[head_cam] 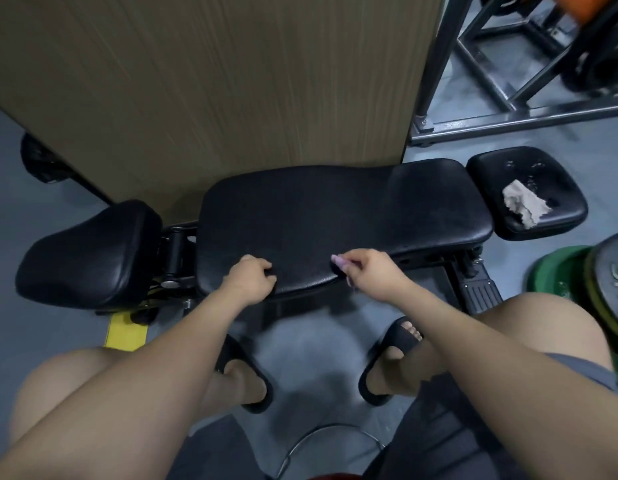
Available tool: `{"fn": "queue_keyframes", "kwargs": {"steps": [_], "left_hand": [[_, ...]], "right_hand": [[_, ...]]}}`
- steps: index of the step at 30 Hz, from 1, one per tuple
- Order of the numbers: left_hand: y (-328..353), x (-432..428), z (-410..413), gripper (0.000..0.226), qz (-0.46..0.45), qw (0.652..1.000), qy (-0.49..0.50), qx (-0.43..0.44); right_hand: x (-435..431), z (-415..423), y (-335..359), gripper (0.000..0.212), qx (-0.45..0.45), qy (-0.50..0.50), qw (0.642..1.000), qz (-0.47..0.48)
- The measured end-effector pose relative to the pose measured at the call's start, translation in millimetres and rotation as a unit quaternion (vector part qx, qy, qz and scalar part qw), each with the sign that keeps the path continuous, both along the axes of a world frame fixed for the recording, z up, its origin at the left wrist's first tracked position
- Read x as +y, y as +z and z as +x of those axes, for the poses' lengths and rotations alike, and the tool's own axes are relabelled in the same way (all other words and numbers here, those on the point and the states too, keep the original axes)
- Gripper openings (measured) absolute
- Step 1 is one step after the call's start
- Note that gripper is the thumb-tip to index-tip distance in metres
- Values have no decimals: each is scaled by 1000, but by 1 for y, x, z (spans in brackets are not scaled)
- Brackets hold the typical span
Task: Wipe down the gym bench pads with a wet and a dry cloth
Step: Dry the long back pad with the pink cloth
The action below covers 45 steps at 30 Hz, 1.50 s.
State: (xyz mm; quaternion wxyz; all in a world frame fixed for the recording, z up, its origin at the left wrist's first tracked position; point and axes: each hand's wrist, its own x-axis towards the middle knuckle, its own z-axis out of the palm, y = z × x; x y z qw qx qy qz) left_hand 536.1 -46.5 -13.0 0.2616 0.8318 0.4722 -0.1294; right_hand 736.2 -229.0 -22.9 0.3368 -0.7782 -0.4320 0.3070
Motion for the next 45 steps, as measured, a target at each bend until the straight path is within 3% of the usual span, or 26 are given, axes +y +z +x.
{"fn": "queue_keyframes", "kwargs": {"steps": [2,4,6,8,10,13,17,19,22,25,29,31,34,35,41,45], "left_hand": [[14,-20,7,40,-30,991,12,-132],[30,-42,13,41,-106,967,38,-227],[45,-59,13,42,-172,947,44,-269],[52,-68,10,24,-171,941,17,-291],[62,-75,3,10,-149,938,10,-312],[75,-85,-9,21,-195,913,46,-355],[92,-99,-21,27,-260,878,56,-398],[96,-104,-22,27,-292,860,55,-415],[99,-106,-22,22,-345,832,71,-428],[96,-97,-19,21,-362,827,88,-420],[87,-93,6,15,-340,838,145,-401],[84,-94,25,12,-326,839,181,-397],[78,-93,54,16,-330,828,214,-401],[76,-93,63,18,-335,825,214,-402],[59,-88,102,17,-369,822,188,-391],[56,-88,124,17,-405,793,207,-405]], "right_hand": [[-9,-8,21,28,151,-16,988,22],[-18,-17,35,23,257,-19,965,52],[-25,-27,43,24,355,-36,930,82],[-29,-36,48,21,384,-62,915,107],[-33,-43,59,15,354,-90,924,113],[-45,-51,77,15,258,-81,959,89],[-54,-62,89,34,165,-42,978,120],[-53,-64,92,28,112,-31,986,117],[-50,-58,92,9,141,-14,982,124],[-48,-38,82,15,155,-45,980,113],[-42,-16,71,19,266,-71,953,125],[-40,-3,67,17,219,-78,966,116],[-41,18,51,11,38,-52,992,113],[-43,22,45,9,16,-39,992,120],[-43,38,23,16,76,-27,981,175],[-43,52,13,13,92,-103,977,164]]}}
